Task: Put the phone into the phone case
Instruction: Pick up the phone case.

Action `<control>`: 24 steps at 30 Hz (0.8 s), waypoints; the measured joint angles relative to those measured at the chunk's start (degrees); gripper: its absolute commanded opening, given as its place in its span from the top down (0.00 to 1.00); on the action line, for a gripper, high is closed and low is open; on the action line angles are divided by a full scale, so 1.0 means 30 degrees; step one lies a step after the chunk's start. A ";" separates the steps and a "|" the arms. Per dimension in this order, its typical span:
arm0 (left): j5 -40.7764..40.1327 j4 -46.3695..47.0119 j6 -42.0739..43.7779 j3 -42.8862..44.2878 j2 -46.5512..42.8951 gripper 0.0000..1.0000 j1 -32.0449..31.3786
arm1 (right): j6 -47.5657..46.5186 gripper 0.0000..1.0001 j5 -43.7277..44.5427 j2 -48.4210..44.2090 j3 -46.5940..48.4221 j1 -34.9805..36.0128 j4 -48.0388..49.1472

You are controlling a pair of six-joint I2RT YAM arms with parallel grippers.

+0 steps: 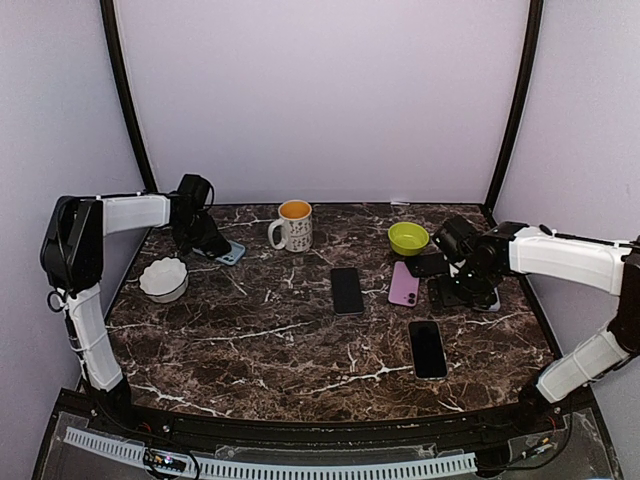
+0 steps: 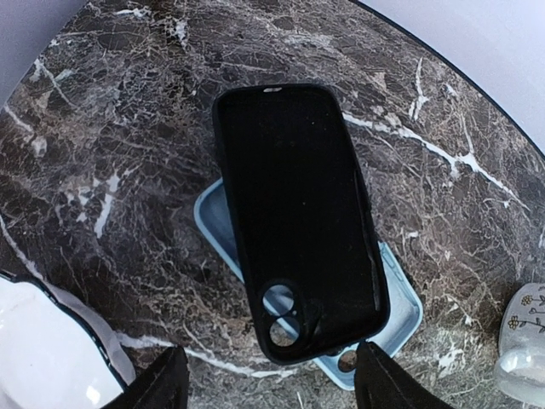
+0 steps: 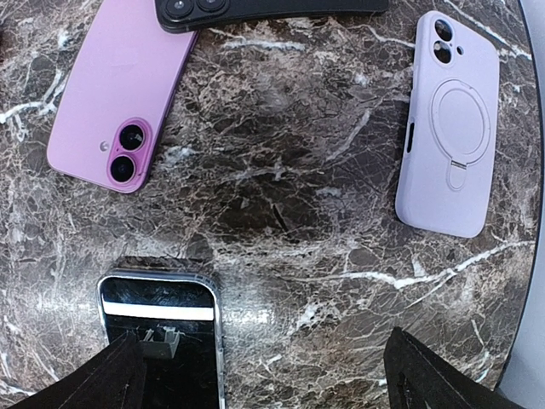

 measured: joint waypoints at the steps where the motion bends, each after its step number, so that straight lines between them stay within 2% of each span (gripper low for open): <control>1: -0.0036 -0.0029 -0.0007 0.0248 0.0240 0.32 0.0051 | -0.0007 0.02 -0.0015 0.0000 -0.0044 0.0000 0.0007; 11: -0.0401 -0.0051 -0.0291 0.1180 0.2433 0.43 0.0729 | 0.0051 0.01 -0.0233 -0.0262 -0.0284 0.0000 -0.0051; 24: -0.0342 0.0270 0.0605 0.2863 0.3825 0.47 0.1596 | 0.0357 0.02 -0.0284 -0.1166 -0.0612 0.0000 -0.0372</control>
